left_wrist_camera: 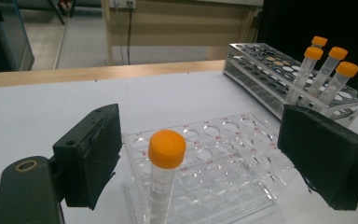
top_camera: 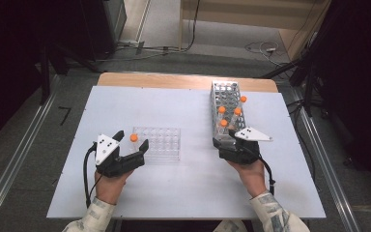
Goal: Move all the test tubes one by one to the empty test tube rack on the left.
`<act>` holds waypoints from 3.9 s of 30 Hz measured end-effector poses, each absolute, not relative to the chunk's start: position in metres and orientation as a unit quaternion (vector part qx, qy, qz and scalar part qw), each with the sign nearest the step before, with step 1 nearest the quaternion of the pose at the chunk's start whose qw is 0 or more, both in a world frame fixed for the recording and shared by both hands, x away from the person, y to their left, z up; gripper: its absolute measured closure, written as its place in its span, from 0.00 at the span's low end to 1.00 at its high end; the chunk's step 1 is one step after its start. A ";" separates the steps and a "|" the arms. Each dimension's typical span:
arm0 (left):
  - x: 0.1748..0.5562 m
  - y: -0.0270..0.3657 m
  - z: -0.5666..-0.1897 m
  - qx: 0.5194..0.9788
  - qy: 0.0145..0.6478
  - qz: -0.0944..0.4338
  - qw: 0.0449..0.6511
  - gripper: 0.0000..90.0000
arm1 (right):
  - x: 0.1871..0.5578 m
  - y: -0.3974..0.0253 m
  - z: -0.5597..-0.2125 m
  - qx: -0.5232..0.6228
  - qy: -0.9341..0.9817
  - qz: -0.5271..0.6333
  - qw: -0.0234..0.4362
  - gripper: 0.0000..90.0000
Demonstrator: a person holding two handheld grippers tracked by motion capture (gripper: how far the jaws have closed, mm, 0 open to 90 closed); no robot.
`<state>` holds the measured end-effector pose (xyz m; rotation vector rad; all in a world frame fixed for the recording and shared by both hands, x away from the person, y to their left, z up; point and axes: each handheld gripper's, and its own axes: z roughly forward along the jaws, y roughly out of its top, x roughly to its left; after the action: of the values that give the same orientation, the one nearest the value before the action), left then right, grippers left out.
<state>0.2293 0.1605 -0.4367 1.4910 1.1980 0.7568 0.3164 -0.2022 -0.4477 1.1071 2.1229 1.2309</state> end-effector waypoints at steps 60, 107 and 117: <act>0.231 0.156 -0.442 0.627 0.499 0.310 0.511 0.16 | 0.341 -0.205 -0.442 0.397 0.743 0.471 0.262 0.79; 0.227 0.156 -0.438 0.627 0.491 0.313 0.517 0.17 | 0.299 -0.191 -0.419 0.332 0.767 0.500 0.228 0.79; 0.224 0.150 -0.436 0.635 0.478 0.307 0.524 0.17 | 0.292 -0.178 -0.427 0.312 0.789 0.492 0.196 0.79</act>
<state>0.2241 0.1498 -0.4360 1.5207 1.1435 0.7348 0.2920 -0.1779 -0.4266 0.8749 2.2095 1.3776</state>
